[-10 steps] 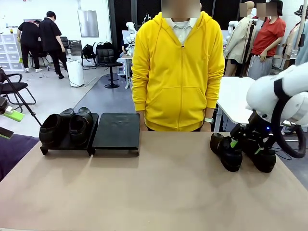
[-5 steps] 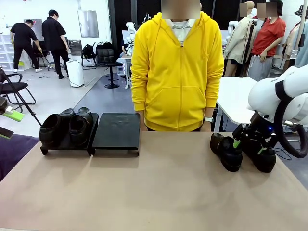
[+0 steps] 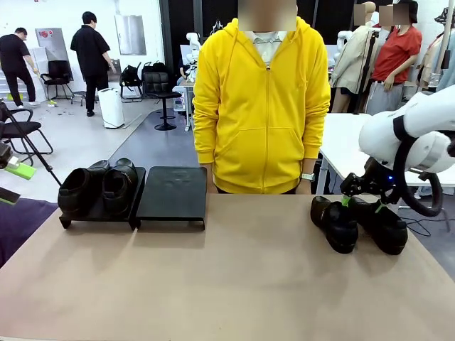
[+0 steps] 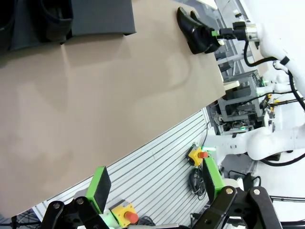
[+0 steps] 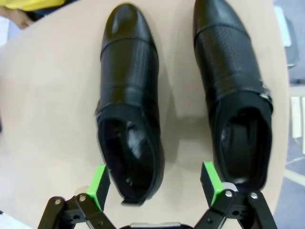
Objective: Organize the shoes by placing them on the stand.
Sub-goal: Pick up one Shoe and place it in the middle of the table.
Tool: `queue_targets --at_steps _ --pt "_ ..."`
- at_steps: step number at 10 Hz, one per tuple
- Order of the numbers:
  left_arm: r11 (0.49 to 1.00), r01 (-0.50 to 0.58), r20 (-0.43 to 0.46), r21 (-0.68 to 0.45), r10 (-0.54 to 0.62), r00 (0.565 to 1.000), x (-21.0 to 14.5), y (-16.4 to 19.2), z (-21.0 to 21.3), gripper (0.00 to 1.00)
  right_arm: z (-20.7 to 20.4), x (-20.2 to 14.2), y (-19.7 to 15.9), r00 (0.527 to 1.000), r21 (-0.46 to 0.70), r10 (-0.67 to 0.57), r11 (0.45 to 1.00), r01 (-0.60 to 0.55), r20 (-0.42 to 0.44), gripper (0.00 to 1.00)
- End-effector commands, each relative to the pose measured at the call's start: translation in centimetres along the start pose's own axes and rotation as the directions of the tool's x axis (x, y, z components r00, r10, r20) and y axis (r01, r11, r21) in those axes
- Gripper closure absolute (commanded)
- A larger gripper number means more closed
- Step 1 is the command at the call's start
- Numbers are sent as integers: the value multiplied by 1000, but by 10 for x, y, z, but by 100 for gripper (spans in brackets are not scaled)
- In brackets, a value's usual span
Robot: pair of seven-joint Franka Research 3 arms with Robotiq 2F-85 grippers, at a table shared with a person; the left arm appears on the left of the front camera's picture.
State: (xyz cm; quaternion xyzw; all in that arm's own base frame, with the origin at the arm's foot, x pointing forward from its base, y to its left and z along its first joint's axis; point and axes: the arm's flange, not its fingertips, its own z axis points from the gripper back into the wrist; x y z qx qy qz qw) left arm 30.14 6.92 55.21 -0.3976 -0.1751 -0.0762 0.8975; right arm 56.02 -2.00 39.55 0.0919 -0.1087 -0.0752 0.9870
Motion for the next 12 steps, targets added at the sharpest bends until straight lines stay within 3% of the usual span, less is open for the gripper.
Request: queue_targets --at_steps 1,6,7,8,12 --pt "1000 13 -15 6 -13 1000 -2 2 4 0 -15 21 -6 999 -10 24 1000 -25 -23 0" --pt "1000 13 -15 6 -13 1000 -2 2 4 0 -46 29 -7 992 20 45 999 -43 -115 0" --pt "1000 13 -15 6 -13 1000 -2 2 4 0 -49 30 -6 991 22 44 999 -41 -128 60" --pt "1000 13 -15 6 -13 1000 -2 2 4 0 -50 30 -6 990 26 49 999 -46 -135 100" --pt "1000 13 -15 6 -13 1000 -2 2 4 0 -53 30 -2 986 24 57 998 -54 -158 100"
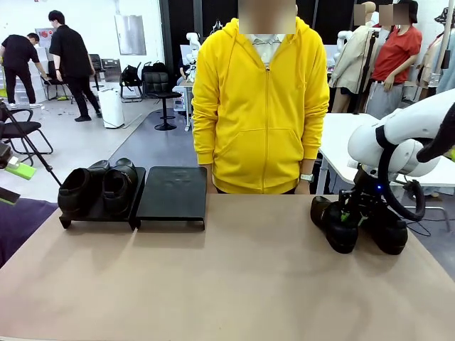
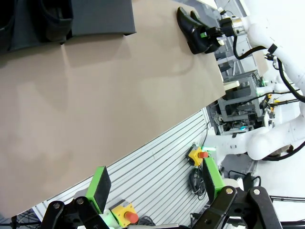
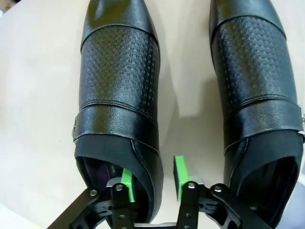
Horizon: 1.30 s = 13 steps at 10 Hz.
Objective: Organize the shoes by placing them on the stand.
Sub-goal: Pick up one Shoe and place it in the middle of the table.
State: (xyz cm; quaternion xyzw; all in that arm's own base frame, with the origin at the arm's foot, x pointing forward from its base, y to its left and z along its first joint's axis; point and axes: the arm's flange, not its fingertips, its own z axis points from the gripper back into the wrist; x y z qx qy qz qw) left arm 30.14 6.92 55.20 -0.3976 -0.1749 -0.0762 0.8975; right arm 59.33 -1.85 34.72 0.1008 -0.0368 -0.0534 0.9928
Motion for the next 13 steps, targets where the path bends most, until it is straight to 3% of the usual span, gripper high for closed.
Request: queue_targets --at_steps 1,7,9,11,13 --pt "1000 13 -15 6 -13 1000 -2 2 4 0 1 10 2 999 -6 25 1000 -26 -22 100" --pt "1000 13 -15 6 -13 1000 -2 2 4 0 25 -10 8 1000 14 31 999 -31 -1 100" --pt "1000 13 -15 6 -13 1000 -2 2 4 0 71 -53 14 999 83 -15 996 18 -29 100" --pt "1000 13 -15 6 -13 1000 -2 2 4 0 114 -120 14 999 70 4 998 -7 44 100" --pt "1000 13 -15 6 -13 1000 -2 2 4 0 127 -175 7 998 167 55 984 -60 33 100"
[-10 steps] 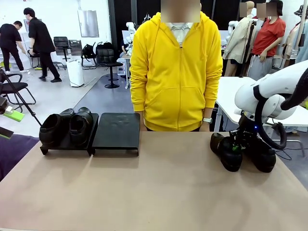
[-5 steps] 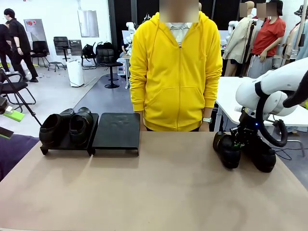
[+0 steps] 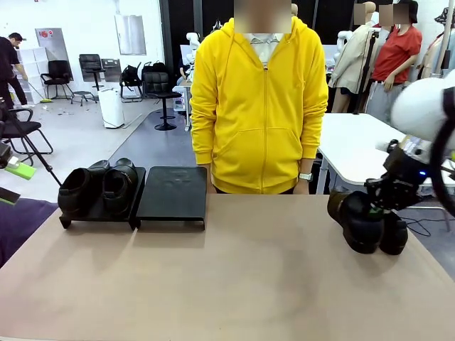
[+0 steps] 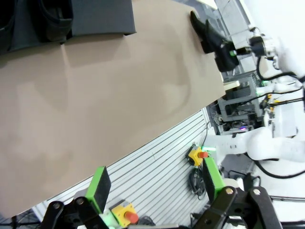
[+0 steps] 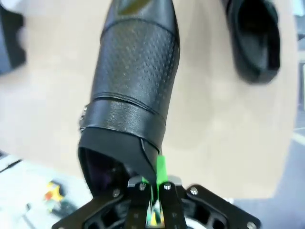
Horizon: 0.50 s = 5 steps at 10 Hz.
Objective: Organize the shoes by placing them on the stand.
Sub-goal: Pick up one Shoe and place it in the middle of the table.
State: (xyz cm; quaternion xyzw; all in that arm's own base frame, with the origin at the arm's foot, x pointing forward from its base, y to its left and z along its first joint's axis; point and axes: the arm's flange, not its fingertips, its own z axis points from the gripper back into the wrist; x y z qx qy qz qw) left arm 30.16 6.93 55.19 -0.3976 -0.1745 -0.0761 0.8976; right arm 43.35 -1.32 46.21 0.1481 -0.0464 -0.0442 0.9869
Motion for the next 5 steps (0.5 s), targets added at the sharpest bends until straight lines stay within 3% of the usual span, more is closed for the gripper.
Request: queue_targets --at_steps 1,2,3,5 --pt "1000 14 -14 6 -14 1000 -2 2 4 0 1 -21 -8 999 101 33 994 -36 31 100" --pt "1000 14 -14 6 -14 1000 -2 2 4 0 0 4 -16 1000 111 22 993 -23 13 100" --pt "1000 14 -14 6 -14 1000 -2 2 4 0 5 -24 -4 1000 33 11 999 -11 9 100" --pt "1000 14 -14 6 -14 1000 -2 2 4 0 5 -24 -4 1000 33 11 999 -11 9 100"
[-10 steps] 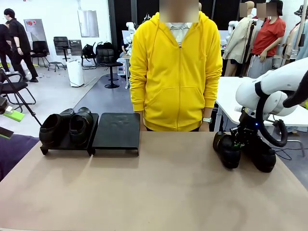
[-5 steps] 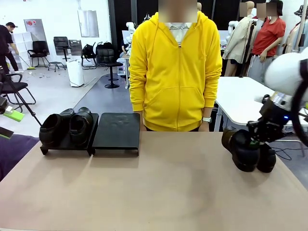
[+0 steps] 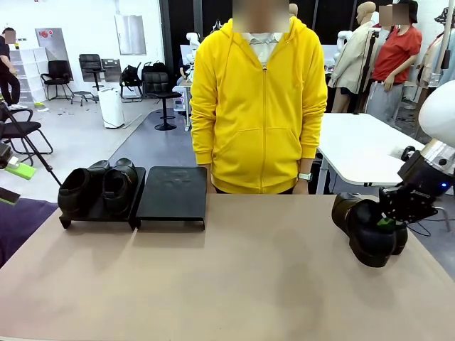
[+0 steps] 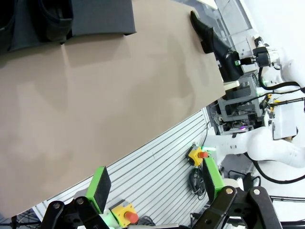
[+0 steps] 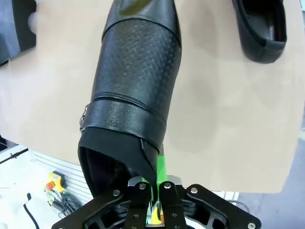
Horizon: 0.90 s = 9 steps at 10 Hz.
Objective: Organize the shoes by placing them on the stand.
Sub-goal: Pick up one Shoe and place it in the middle of the table.
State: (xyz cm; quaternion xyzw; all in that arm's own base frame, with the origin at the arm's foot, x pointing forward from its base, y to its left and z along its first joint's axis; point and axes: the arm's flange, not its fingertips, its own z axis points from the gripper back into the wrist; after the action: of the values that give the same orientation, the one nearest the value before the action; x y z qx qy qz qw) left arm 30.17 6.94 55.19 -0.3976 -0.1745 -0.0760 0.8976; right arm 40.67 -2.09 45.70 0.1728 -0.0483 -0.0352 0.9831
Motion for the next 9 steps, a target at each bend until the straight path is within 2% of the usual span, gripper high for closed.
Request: queue_targets --at_steps 1,2,3,4,6,8,9 --pt "1000 14 -14 6 -14 1000 -2 1 4 0 1 0 -1 1000 3 -3 1000 3 3 100" --pt "1000 14 -14 6 -14 1000 -2 1 4 0 -15 -6 14 999 -20 30 999 -30 35 100" --pt "1000 14 -14 6 -14 1000 -2 1 4 0 -37 -18 44 999 2 30 1000 -30 42 100" --pt "1000 14 -14 6 -14 1000 -2 1 4 0 -63 -29 81 997 -35 5 999 -3 73 100" --pt "1000 14 -14 6 -14 1000 -2 1 4 0 -103 -46 144 992 12 45 999 -47 115 100" --pt "1000 14 -14 6 -14 1000 -2 1 4 0 -149 -55 208 984 -32 28 999 -23 176 100" --pt "1000 14 -14 6 -14 1000 -2 1 4 0 -169 -56 232 987 -3 38 999 -38 154 100"
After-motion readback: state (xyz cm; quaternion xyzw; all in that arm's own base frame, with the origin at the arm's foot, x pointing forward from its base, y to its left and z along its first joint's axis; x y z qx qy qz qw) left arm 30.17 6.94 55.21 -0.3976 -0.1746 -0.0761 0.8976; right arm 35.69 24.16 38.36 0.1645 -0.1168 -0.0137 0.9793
